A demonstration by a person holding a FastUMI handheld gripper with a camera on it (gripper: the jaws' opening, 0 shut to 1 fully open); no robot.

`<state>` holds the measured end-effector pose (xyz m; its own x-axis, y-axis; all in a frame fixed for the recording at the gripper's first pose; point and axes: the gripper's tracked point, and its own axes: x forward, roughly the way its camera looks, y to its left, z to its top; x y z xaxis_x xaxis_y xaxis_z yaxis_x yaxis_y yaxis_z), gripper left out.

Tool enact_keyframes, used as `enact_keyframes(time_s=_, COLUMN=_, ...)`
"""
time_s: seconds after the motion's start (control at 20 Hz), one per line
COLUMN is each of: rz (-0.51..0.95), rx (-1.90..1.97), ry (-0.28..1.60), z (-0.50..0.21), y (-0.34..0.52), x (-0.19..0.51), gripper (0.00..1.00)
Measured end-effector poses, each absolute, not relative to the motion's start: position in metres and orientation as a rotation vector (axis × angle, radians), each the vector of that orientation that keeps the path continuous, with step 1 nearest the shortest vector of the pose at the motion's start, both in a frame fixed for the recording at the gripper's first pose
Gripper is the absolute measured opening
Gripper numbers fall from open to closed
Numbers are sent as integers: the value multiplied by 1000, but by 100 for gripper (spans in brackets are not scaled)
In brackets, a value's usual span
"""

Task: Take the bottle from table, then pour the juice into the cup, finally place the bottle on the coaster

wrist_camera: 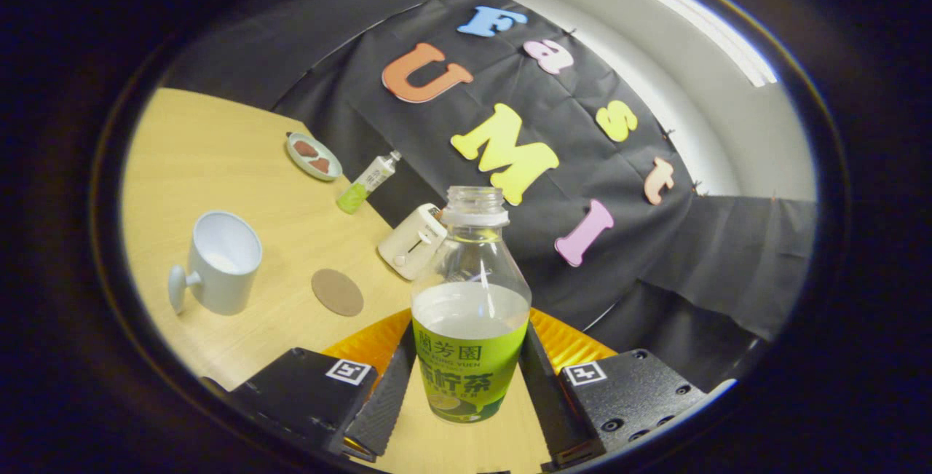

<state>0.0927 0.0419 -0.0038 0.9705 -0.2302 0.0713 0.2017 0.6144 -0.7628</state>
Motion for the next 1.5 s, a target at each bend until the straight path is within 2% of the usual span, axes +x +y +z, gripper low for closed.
enact_keyframes(time_s=0.7, rz=-314, rx=-1419, ry=50, z=-23, y=66, x=105, gripper=82)
enact_keyframes(time_s=1.5, rz=-336, rx=-1842, ry=-66, z=-7, y=100, x=99, gripper=81)
